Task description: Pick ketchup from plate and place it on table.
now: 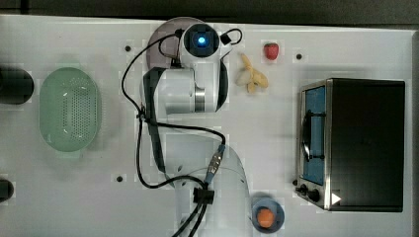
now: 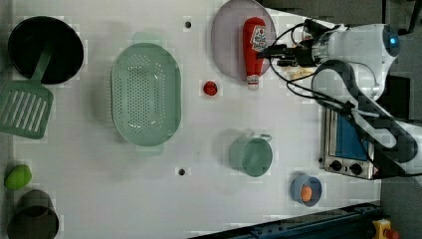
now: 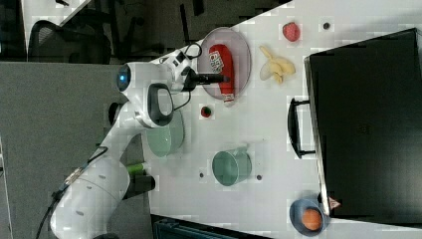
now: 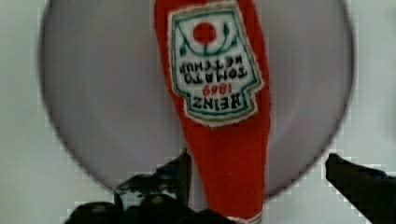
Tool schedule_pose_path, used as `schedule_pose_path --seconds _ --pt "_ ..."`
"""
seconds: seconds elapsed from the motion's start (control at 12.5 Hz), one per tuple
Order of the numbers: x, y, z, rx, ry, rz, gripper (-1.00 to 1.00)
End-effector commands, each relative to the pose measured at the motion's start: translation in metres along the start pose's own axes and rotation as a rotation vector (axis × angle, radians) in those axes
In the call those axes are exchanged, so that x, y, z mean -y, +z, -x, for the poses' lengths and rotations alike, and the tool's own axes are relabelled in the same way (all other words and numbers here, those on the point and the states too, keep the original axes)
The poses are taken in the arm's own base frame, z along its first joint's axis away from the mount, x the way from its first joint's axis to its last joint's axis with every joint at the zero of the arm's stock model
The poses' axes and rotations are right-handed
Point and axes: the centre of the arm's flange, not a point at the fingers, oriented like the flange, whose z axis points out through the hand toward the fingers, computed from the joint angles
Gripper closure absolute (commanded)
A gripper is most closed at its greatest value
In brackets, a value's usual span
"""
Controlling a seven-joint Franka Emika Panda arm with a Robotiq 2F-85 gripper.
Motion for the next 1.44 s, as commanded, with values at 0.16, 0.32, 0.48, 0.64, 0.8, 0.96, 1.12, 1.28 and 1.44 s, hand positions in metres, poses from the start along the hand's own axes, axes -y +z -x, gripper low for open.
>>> schedule_pose_path --seconds 0.16,0.32,0.48,0.64,0.8,0.96,1.12,1.28,1.44 --pt "0.015 0.007 -0.010 -0.095 -0.143 0.023 -1.00" --pt "0.015 0.020 -0.013 -0.120 -0.149 0.020 -1.00" --pt "0.013 0.032 -0.010 -0.107 -0.147 0.021 -1.00" --pt "0.013 0.037 -0.010 -0.109 -0.147 0.019 -0.92" --pt "0.014 0.035 -0.013 -0.124 -0.148 0.017 -0.43" --pt "0.014 0.028 -0.017 -0.137 -0.142 0.016 -0.20" --pt "0.016 0.011 -0.022 -0.163 -0.125 0.012 -0.20" --pt "0.018 -0.018 -0.028 -0.199 -0.120 0.006 -0.20" --pt "0.017 -0.058 -0.030 -0.203 -0.084 -0.017 -0.20"
